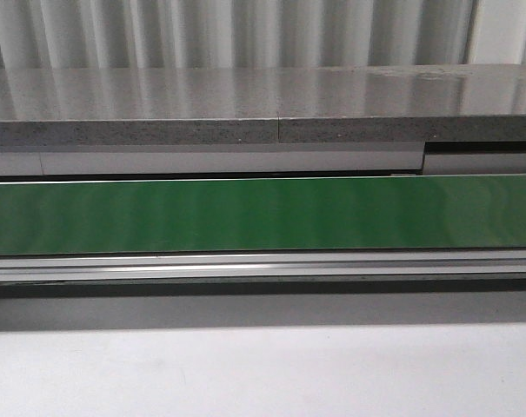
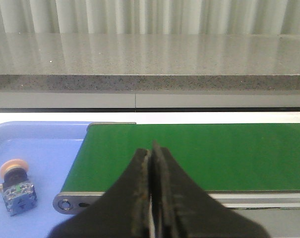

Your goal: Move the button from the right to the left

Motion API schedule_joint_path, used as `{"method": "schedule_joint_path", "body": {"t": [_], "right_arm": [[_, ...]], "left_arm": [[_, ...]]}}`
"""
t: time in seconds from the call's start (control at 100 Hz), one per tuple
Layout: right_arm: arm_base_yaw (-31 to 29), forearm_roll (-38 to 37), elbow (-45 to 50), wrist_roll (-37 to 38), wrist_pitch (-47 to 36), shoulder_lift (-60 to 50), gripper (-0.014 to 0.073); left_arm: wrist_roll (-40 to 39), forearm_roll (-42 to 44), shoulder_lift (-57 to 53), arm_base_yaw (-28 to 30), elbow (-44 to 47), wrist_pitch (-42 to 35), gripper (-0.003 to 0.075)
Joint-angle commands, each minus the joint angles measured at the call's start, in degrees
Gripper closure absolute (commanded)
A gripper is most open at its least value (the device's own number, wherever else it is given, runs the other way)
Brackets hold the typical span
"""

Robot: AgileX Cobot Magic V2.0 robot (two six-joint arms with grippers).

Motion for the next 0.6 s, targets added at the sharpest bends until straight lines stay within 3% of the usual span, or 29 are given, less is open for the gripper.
{"method": "schedule_joint_path", "body": {"t": [0.0,0.2,0.37,0.42,0.59], "right_arm": [[-0.76,-2.96,2.01,5.78,-9.98,-1.99,0.066],[-0.76,-2.9,9.48,8.11,-4.67,-9.84,0.066],[-0.76,-0.58,15.9,8.24,-5.44,-16.89,0.066],[-0.76,-0.42,15.83,8.17,-1.79,-18.65,0.066],[-0.76,-0.42,15.88,8.17,-0.76,-18.39,0.066]], "left_arm": [[-0.46,0.14,-2.13,-0.22,1.5,-4.52,0.074],[-0.46,0.14,-2.13,-0.22,1.5,-4.52,0.074],[-0.46,0.14,-2.13,-0.22,1.5,-4.52,0.074],[-0.46,0.14,-2.13,-0.22,1.5,-4.52,0.074],[-0.46,0.14,-2.13,-0.22,1.5,-4.52,0.074]]}}
